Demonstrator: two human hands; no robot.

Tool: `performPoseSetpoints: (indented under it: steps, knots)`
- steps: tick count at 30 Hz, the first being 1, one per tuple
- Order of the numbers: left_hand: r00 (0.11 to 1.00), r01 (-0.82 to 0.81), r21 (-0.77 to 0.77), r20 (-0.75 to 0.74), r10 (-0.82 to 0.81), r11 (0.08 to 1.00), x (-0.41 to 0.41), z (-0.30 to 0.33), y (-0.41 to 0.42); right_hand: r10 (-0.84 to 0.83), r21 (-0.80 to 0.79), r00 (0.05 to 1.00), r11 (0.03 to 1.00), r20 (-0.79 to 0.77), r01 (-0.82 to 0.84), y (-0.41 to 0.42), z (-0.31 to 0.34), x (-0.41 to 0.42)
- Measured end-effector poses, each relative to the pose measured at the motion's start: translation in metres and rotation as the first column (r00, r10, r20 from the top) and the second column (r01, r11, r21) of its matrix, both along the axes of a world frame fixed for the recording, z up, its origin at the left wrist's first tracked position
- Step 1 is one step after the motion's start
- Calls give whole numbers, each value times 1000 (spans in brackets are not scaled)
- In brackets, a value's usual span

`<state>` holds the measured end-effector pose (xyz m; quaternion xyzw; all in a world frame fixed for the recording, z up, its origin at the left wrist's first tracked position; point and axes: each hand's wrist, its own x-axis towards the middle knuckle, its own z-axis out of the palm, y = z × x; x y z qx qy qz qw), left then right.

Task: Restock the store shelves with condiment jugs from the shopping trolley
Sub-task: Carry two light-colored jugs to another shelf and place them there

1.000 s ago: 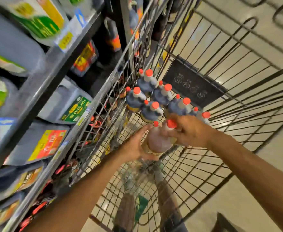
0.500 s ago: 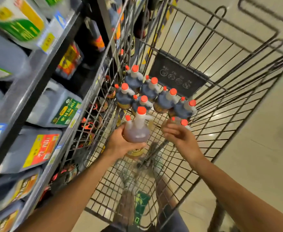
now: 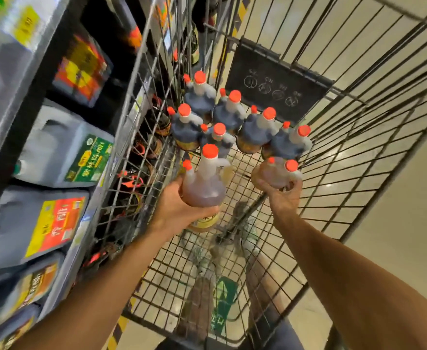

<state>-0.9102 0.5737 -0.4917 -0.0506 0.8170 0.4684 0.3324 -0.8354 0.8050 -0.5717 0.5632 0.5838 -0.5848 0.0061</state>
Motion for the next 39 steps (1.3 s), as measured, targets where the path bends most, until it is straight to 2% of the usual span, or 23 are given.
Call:
performPoseSetpoints:
  steps: [1,4,5,10,13,15,16,17,20,22,25,27,29,32,35,39]
  knots:
    - [1000,-6,0,4,6,1000,1,-3,-2,8,22,1000,1000,11,-9,-3,-3,-3]
    - [999,-46,-10,22,46,999,3,-11,-9,-124,116,991,985,-56,130,-7,-21,-8]
    - [999,-46,-14,25,47,999,4,-12,-11,-122,155,991,979,-53,129,-8,-23,-9]
    - [997,-59,-9,47,60,998,3,-16,-23,-140,170,987,974,-82,153,-11,-37,-4]
    - [992,-99,11,83,97,995,3,-18,-30,115,258,992,958,61,-126,-5,-36,-7]
    - [989,-131,31,78,128,991,3,-17,-32,171,296,977,934,124,-201,-2,-33,-7]
    - [987,-147,43,76,143,988,4,-16,-33,80,272,991,956,109,-107,-1,-33,-6]
    - [983,-170,59,75,166,984,6,-14,-34,67,296,994,951,91,-92,-2,-30,-5]
    - [977,-211,53,51,209,976,11,-5,-41,180,307,975,928,127,-211,-11,-9,-6]
    - [971,-236,57,48,233,970,15,6,-46,229,225,971,945,63,-238,-18,4,-4]
    - [963,-267,48,48,265,962,17,33,-54,418,160,909,897,-7,-411,-29,39,-3]
    - [958,-286,53,40,284,957,19,56,-59,508,227,858,847,-81,-480,-38,75,0]
    - [948,-319,52,14,319,946,22,81,-65,487,249,863,859,-134,-446,-51,106,-2]
    - [936,-350,63,-9,351,935,25,129,-76,558,246,799,826,-223,-508,-66,173,-5]
    - [929,-360,156,-35,369,920,33,181,-87,632,266,725,774,-273,-574,-72,232,-4]
    - [916,-368,275,-56,397,888,47,244,-97,665,273,680,747,-309,-607,-77,306,3]
